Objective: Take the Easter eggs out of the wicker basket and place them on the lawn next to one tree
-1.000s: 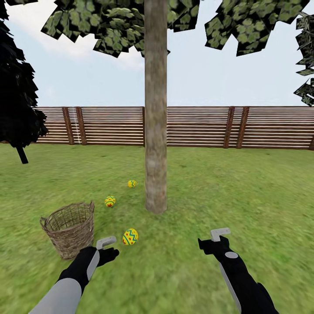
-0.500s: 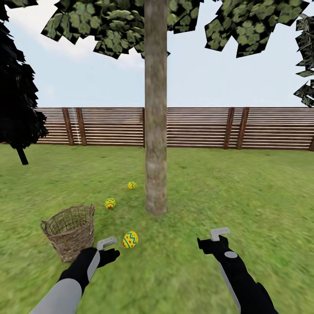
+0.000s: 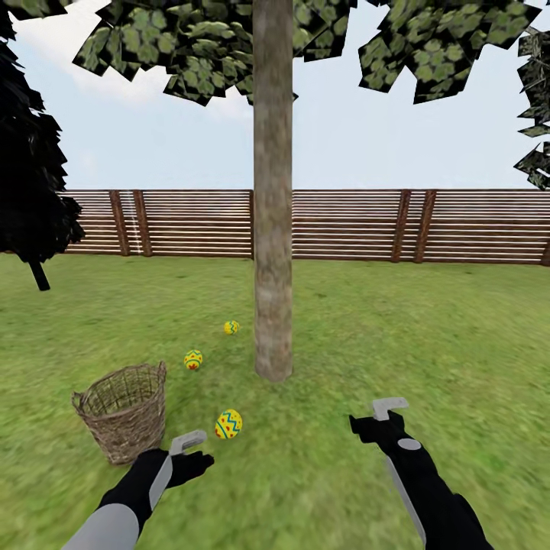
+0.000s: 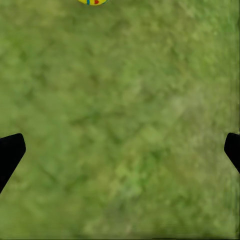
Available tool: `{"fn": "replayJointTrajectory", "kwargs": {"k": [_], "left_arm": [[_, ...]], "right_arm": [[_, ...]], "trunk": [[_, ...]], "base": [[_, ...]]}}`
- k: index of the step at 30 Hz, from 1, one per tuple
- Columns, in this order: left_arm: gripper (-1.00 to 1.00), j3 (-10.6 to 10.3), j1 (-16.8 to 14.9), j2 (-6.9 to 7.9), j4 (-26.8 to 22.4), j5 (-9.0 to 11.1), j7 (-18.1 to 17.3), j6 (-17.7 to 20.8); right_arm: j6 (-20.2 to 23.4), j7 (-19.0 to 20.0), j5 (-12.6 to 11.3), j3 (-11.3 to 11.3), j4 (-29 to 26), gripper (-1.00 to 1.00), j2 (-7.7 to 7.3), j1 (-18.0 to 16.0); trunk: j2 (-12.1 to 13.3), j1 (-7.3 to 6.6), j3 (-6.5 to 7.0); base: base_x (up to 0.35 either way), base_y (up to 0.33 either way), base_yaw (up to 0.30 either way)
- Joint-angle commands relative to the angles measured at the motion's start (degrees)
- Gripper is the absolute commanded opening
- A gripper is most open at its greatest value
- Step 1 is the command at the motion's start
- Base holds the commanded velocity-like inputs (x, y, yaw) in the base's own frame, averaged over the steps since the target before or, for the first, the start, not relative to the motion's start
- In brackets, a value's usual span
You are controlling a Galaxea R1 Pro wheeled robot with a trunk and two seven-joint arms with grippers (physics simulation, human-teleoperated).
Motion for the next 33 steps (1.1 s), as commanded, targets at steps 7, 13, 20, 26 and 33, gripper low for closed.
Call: {"fn": "replayJointTrajectory", "kwargs": {"k": [7,13,20,26,33], "left_arm": [[1.0,0.4,2.1,-0.37,-0.1,-0.8,-2.3,-2.6],[1.0,0.4,2.4,-0.5,-0.1,-0.8,-2.1,-3.7],[1.0,0.4,2.4,-0.48,0.0,-0.8,-2.0,-3.7],[1.0,0.5,2.5,-0.18,0.1,-0.7,-2.1,-3.7],[1.0,0.5,2.6,-0.1,0.8,-0.8,-2.0,-3.9]], "right_arm": [[-0.4,0.4,1.0,-4.5,5.4,1.0,-0.43,0.0],[-1.3,0.2,1.3,-4.6,7.3,1.0,-0.42,0.0],[-1.2,0.0,1.3,-4.5,8.5,1.0,-0.27,0.0],[-1.6,0.1,1.3,-4.5,10.2,1.0,-0.37,0.0],[-1.3,0.4,1.3,-4.1,10.1,1.0,-0.27,0.0]], "trunk": [[2.8,-1.55,1.2],[5.2,-2.87,2.68],[8.0,-4.4,4.12],[10.4,-5.72,5.2],[13.2,-7.26,6.46]], "base": [[0.0,0.0,0.0],[0.0,0.0,0.0],[0.0,0.0,0.0],[0.0,0.0,0.0],[0.0,0.0,0.0]]}}
